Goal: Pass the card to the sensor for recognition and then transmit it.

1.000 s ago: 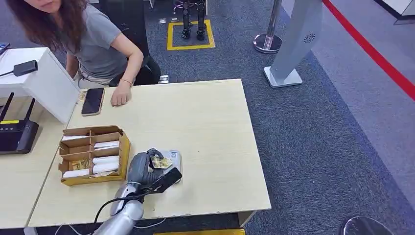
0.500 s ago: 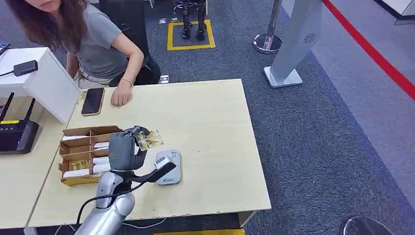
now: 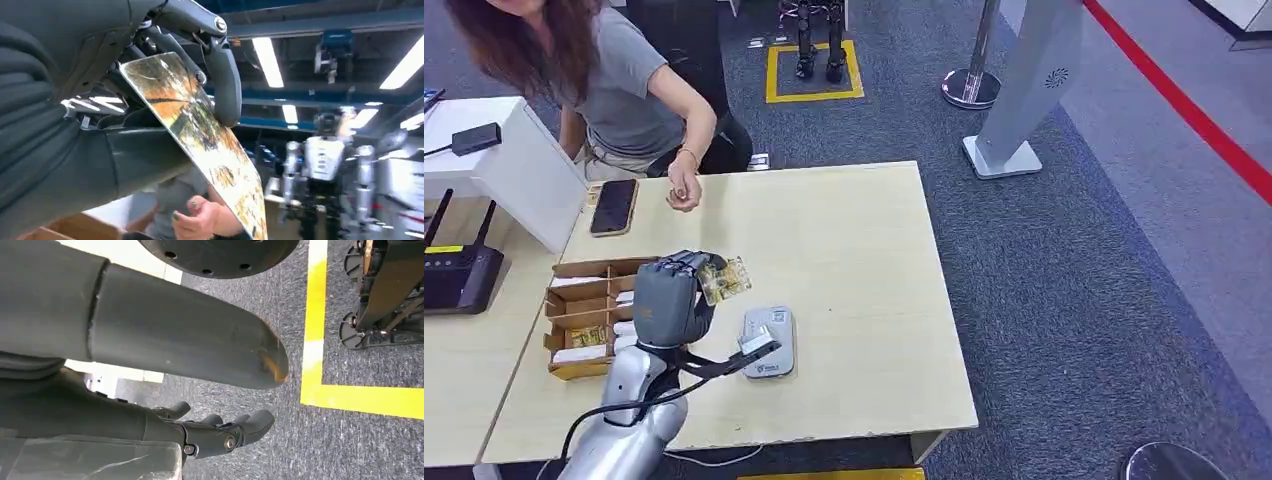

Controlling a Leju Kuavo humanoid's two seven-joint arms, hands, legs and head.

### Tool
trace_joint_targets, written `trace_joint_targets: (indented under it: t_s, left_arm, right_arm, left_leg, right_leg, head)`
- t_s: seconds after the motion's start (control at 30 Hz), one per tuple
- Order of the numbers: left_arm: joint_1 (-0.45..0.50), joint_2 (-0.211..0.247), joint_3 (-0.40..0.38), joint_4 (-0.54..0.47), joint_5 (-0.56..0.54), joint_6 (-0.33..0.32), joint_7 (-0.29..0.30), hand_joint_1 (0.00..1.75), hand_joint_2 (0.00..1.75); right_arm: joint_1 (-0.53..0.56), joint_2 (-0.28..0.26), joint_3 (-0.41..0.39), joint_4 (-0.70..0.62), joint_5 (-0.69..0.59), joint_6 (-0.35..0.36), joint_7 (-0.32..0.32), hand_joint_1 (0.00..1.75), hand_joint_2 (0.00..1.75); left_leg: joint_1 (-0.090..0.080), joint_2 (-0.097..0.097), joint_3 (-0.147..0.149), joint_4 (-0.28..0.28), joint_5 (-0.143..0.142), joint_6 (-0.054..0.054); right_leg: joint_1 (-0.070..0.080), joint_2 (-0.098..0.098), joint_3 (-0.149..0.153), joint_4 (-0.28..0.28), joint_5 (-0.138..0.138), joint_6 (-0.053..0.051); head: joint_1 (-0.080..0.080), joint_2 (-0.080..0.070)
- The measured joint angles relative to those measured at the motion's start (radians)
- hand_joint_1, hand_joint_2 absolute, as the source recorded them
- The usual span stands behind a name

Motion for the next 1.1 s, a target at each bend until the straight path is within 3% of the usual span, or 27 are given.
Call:
trace_joint_targets:
  t_s: [0.17, 0.47, 0.77, 1.1]
  left_arm:
    - [-0.047, 0.065, 0.054, 0.057, -0.093, 0.0, 0.076, 1.75, 1.75]
    - [-0.082, 0.152, 0.21, 0.185, -0.177, 0.0, 0.095, 1.75, 1.75]
    - [-0.101, 0.204, 0.296, 0.234, -0.224, 0.0, 0.131, 1.75, 1.75]
    - [-0.126, 0.212, 0.33, 0.259, -0.196, 0.0, 0.112, 1.75, 1.75]
  right_arm:
    - [-0.005, 0.0, 0.002, 0.0, 0.0, 0.0, 0.007, 0.0, 0.0]
    - [-0.007, 0.0, 0.002, 0.0, 0.0, -0.001, 0.011, 0.0, 0.0]
    - [-0.007, 0.0, 0.002, 0.0, -0.001, 0.0, 0.001, 0.0, 0.0]
    - [-0.007, 0.0, 0.001, 0.0, -0.002, 0.003, -0.002, 0.0, 0.0]
  left_leg:
    - [0.0, 0.0, 0.0, 0.0, 0.001, 0.0]
    - [0.0, 0.0, 0.0, 0.0, 0.001, 0.0]
    - [0.0, 0.0, 0.0, 0.0, 0.001, 0.0]
    - [0.0, 0.0, 0.0, 0.0, 0.001, 0.0]
  right_leg:
    - [0.0, 0.0, 0.0, 0.001, 0.0, 0.0]
    - [0.0, 0.001, 0.0, 0.001, 0.0, 0.0]
    - [0.0, 0.001, 0.0, 0.001, 0.0, 0.0]
    - [0.0, 0.001, 0.0, 0.001, 0.0, -0.001]
  head:
    - [0.0, 0.0]
    - [0.0, 0.0]
    - [0.0, 0.0]
    - [0.0, 0.0]
